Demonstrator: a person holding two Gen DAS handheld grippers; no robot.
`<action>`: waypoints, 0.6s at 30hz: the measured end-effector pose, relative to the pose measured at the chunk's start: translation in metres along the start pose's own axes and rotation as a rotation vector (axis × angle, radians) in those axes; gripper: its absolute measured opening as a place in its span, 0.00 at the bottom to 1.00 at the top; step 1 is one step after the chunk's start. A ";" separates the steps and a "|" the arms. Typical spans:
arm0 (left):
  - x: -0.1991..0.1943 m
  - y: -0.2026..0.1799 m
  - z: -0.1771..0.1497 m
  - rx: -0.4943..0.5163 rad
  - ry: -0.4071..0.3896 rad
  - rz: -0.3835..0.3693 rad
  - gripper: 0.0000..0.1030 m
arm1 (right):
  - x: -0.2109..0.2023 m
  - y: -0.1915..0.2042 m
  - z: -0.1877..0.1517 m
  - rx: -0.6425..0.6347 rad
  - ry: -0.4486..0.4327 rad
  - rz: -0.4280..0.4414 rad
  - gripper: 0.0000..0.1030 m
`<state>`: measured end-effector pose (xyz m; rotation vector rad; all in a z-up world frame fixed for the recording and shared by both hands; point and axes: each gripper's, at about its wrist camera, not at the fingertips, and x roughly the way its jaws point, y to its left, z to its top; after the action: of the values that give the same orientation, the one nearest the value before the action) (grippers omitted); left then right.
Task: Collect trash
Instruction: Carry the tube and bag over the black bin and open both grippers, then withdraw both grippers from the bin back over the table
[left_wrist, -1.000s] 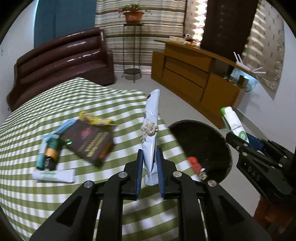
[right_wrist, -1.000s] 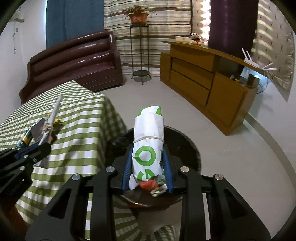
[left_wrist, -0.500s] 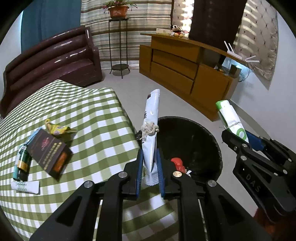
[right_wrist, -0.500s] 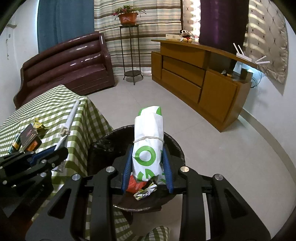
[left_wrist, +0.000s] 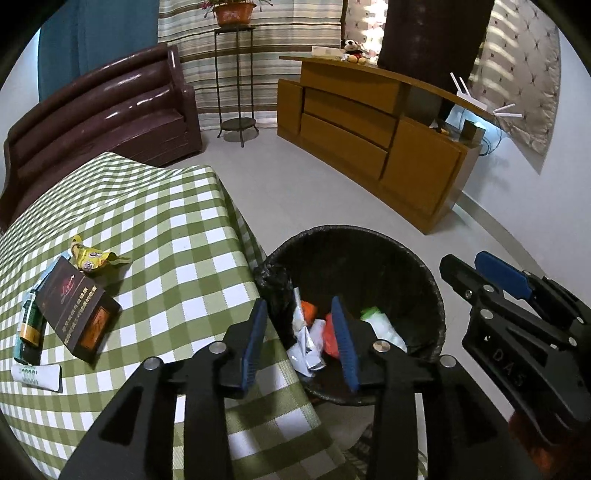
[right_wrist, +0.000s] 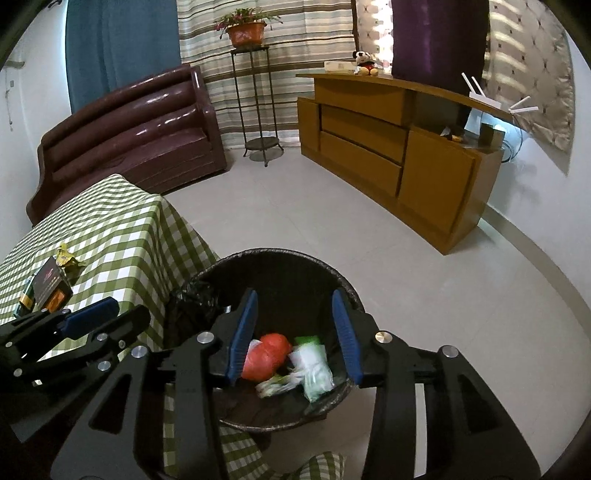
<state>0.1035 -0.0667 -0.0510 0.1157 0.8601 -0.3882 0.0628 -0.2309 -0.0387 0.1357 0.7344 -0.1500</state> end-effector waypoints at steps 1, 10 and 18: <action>-0.002 0.001 0.000 0.000 0.002 -0.001 0.37 | -0.001 0.000 0.000 0.002 0.000 0.000 0.40; -0.025 0.023 -0.011 -0.028 -0.006 0.017 0.46 | -0.008 0.012 0.003 -0.015 0.001 0.027 0.41; -0.050 0.068 -0.029 -0.110 -0.003 0.096 0.48 | -0.016 0.043 0.000 -0.071 0.004 0.072 0.42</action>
<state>0.0795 0.0180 -0.0356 0.0546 0.8679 -0.2504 0.0590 -0.1874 -0.0248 0.0944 0.7368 -0.0554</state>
